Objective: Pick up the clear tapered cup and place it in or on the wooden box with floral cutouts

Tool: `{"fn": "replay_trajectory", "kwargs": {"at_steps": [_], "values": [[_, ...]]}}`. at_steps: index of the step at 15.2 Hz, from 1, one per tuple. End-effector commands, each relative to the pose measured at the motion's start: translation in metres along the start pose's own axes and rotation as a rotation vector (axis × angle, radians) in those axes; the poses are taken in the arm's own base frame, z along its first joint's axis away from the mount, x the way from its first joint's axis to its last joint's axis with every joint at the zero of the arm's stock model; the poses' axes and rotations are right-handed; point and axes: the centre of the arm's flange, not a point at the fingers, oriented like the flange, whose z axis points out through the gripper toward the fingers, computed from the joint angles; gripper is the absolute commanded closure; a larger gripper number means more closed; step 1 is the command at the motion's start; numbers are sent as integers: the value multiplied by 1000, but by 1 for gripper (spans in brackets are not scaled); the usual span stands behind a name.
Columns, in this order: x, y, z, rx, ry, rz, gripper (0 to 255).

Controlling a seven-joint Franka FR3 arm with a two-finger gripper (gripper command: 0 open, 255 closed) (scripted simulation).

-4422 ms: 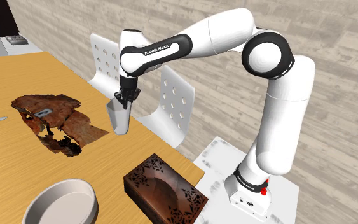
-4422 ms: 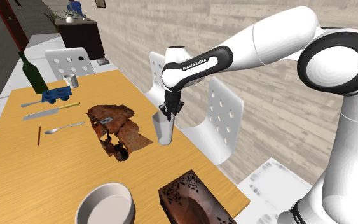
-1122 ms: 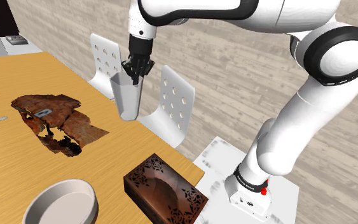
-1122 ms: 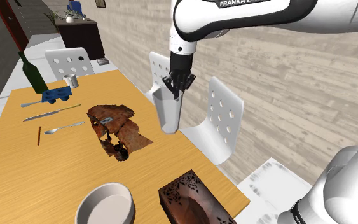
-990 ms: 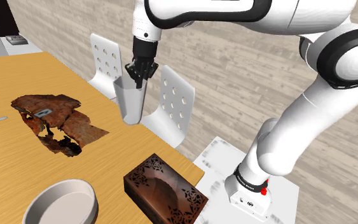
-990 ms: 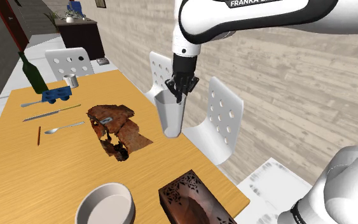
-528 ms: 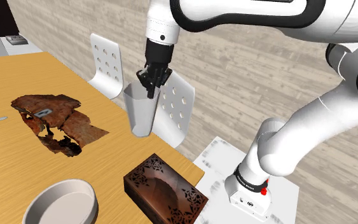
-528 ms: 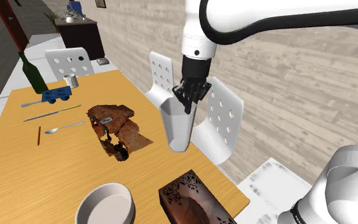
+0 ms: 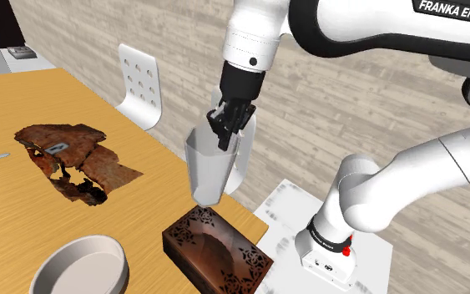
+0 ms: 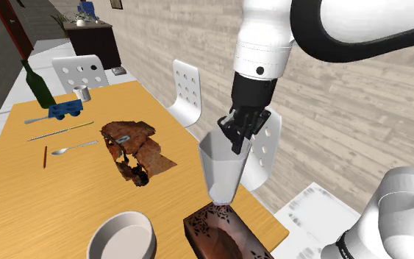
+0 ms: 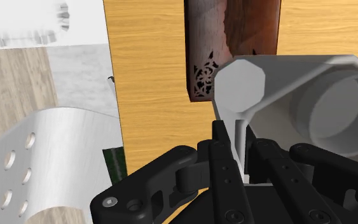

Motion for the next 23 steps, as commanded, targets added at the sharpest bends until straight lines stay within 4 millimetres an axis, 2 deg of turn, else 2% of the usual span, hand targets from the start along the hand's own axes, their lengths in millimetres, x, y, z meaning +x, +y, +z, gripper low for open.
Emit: {"fn": "replay_trajectory", "kwargs": {"at_steps": [1,5,23], "values": [[-25,-8,-5,0,0,1,255],[-72,-21,-12,0,0,1,255],[-74,-13,83,0,0,1,255]]}}
